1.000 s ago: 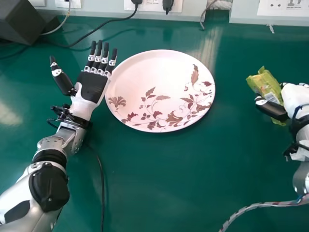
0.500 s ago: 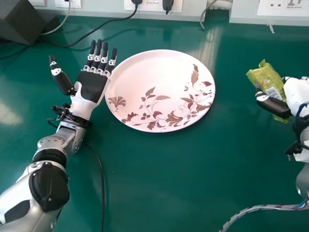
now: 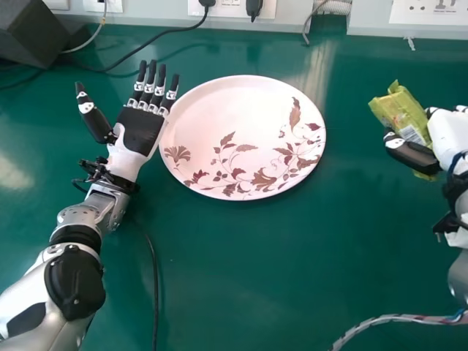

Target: Pick up biscuit and place it in the plate

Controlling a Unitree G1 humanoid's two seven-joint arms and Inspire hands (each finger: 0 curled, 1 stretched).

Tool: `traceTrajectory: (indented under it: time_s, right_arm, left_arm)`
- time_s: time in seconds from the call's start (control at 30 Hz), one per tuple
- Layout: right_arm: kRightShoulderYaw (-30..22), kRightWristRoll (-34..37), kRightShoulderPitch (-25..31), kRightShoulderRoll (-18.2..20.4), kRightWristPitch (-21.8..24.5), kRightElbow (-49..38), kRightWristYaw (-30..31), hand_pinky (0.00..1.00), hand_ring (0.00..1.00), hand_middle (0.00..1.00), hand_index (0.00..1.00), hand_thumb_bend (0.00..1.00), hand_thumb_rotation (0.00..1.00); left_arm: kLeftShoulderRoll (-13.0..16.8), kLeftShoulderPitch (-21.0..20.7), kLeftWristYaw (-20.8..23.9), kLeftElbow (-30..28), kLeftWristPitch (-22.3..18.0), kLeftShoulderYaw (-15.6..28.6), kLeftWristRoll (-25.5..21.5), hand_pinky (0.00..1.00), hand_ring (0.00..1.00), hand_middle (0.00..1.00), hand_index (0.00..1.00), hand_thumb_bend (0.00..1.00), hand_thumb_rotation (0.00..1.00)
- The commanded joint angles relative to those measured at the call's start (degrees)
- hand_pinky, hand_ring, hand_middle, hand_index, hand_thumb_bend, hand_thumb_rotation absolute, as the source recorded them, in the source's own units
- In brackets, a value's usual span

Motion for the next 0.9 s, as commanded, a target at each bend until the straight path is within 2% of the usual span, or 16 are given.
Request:
traceTrajectory:
  time_s: [0.0,0.3,0.53,0.73,0.87]
  right_arm:
    - [-1.05,-1.33,-1.38,0.58,-0.55,-1.56,0.82,0.14,0.17,0.12,0.48,0.48,0.04]
    - [-1.82,-3.54,-3.57,2.33,-2.84,-2.76,2.87,0.14,0.17,0.11,0.48,0.48,0.04]
    - [-2.49,-4.8,-5.83,3.0,-4.9,-2.9,4.83,0.13,0.17,0.1,0.47,0.48,0.04]
    - [-3.69,-3.72,-7.23,3.27,-6.52,-3.26,5.16,0.14,0.17,0.11,0.48,0.48,0.04]
    - [-4.15,-3.4,-8.18,3.45,-7.58,-3.71,5.33,0.14,0.17,0.11,0.48,0.48,0.04]
  left_arm:
    - [0.33,1.7,-0.57,0.63,-1.1,-0.86,1.13,1.0,0.93,0.98,1.0,1.0,0.62]
    - [0.04,1.86,-1.64,0.75,-0.86,-1.09,0.99,1.0,0.94,0.99,1.0,1.0,0.61]
    - [-0.25,1.67,-0.75,0.58,-1.19,-1.06,0.89,1.0,0.95,0.98,1.0,1.0,0.61]
    - [-0.29,1.39,-1.79,0.74,-1.52,-1.44,1.15,1.0,0.94,0.98,1.0,1.0,0.63]
    - [-0.3,1.15,-0.85,0.73,-1.88,-1.48,1.18,1.0,0.92,0.97,1.0,1.0,0.64]
